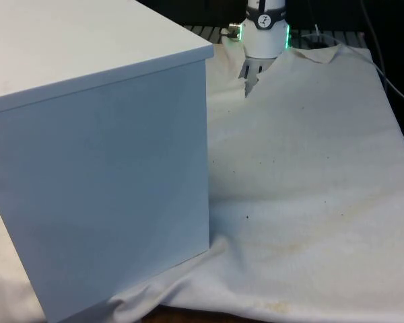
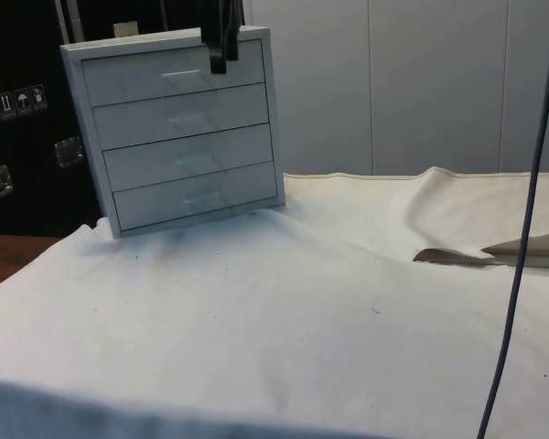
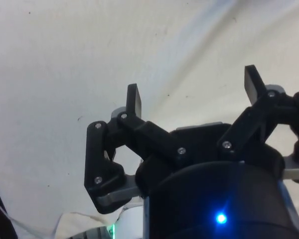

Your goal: Open the drawer, then close it.

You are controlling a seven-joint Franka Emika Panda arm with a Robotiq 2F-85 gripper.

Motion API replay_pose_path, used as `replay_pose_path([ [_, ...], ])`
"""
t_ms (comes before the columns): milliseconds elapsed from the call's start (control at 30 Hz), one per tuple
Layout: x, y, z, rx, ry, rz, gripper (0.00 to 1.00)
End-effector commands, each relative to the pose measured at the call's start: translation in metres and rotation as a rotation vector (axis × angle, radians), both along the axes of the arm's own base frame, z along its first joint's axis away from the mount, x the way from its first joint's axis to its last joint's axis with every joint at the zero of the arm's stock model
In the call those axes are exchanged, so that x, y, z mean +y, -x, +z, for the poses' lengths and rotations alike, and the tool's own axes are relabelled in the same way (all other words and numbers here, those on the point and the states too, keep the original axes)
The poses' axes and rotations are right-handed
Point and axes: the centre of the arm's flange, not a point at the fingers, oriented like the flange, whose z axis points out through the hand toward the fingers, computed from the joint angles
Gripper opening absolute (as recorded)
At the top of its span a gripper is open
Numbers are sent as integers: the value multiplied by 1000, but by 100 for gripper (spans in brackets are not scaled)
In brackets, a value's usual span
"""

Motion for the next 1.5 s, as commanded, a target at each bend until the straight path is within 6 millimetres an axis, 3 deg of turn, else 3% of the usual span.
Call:
replay_pose_path([
  [0, -1, 0, 0, -10, -1, 14, 100],
  [900, -10, -4, -9, -78, 30, 172, 100],
  [1467, -13, -8, -27, -165, 67, 246, 100],
])
